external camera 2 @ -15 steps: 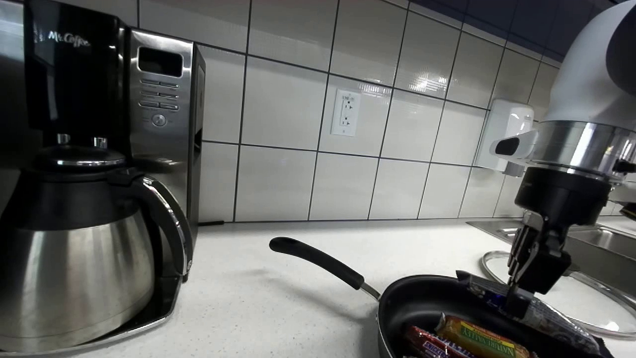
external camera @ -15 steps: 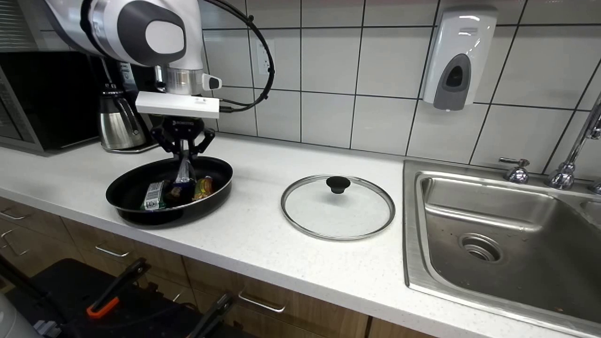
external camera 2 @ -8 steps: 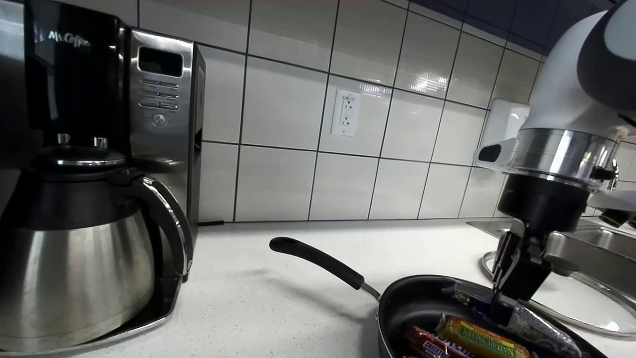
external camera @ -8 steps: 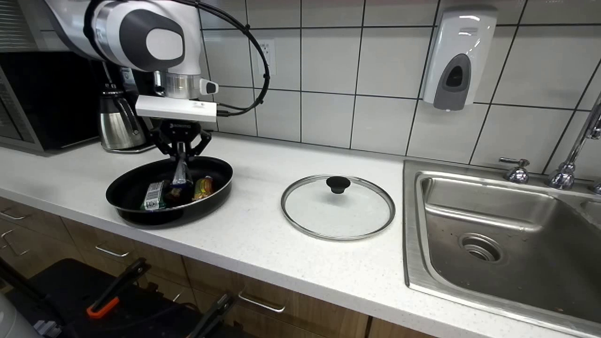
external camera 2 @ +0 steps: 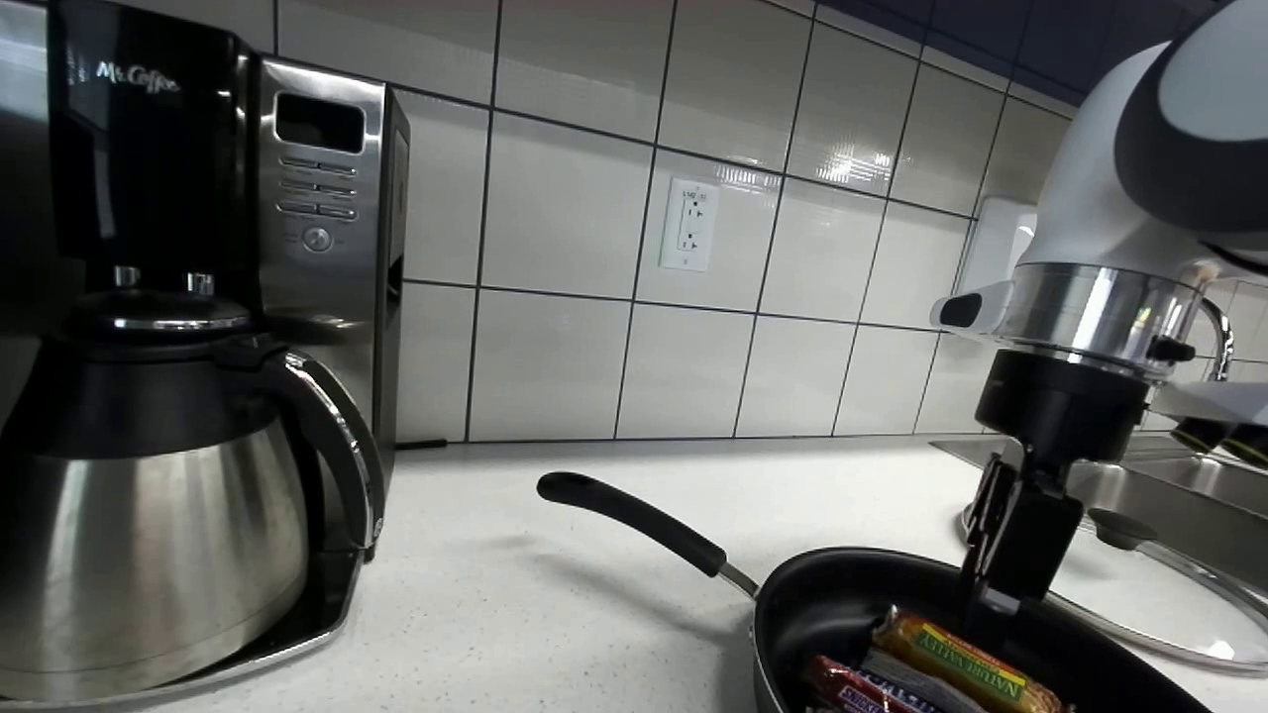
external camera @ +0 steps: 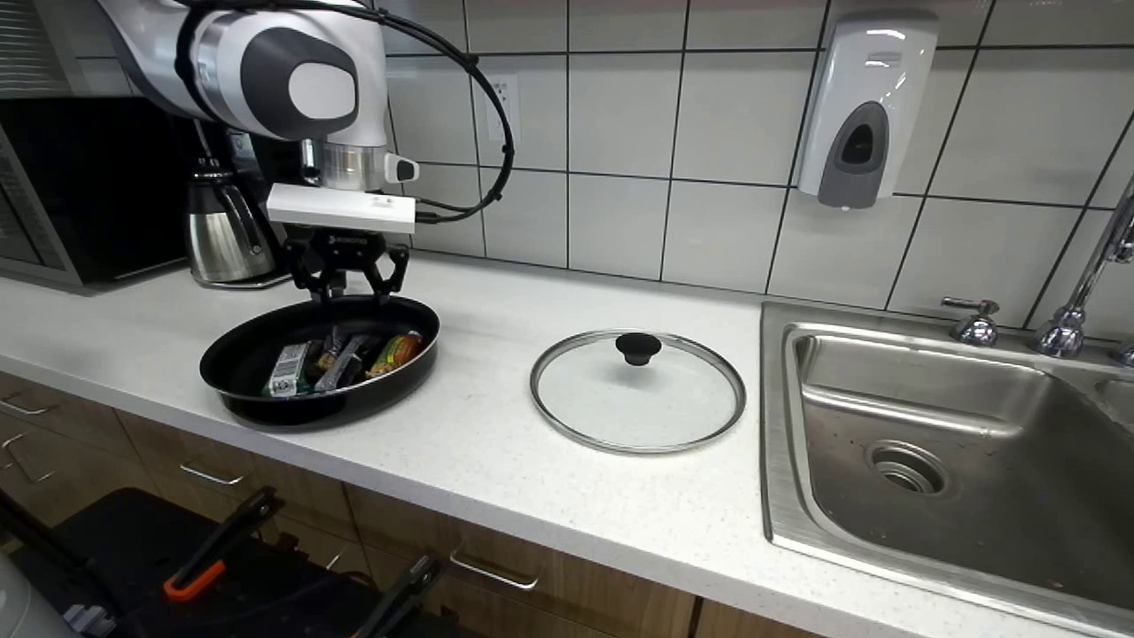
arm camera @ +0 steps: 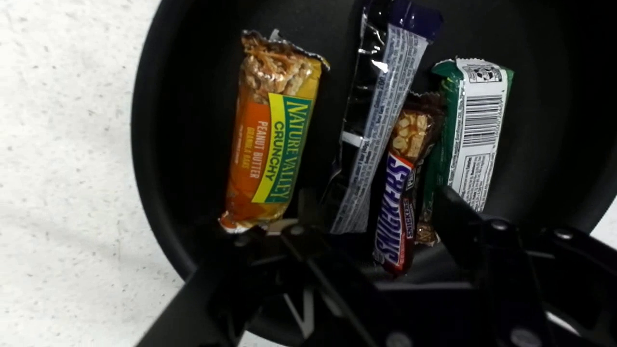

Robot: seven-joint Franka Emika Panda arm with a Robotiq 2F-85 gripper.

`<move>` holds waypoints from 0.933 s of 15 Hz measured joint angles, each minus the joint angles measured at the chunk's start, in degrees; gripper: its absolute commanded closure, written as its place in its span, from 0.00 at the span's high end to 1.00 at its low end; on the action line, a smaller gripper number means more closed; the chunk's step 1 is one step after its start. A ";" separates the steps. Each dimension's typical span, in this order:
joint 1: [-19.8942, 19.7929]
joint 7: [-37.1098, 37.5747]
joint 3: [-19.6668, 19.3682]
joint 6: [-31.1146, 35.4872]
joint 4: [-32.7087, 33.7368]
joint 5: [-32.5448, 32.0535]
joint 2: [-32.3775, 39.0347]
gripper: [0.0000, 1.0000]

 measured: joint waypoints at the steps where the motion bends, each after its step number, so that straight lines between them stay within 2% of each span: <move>1: -0.20 0.06 0.03 0.07 0.17 0.00 0.03 1.00; 4: -1.43 1.01 0.02 0.44 0.72 -0.10 0.05 1.00; 6: -3.01 5.07 -0.26 2.56 1.01 -2.06 0.06 1.00; 9: -6.18 14.38 -1.78 4.87 1.85 -9.57 0.11 1.00; 14: -11.87 28.84 -6.44 4.85 5.10 -21.33 0.68 1.00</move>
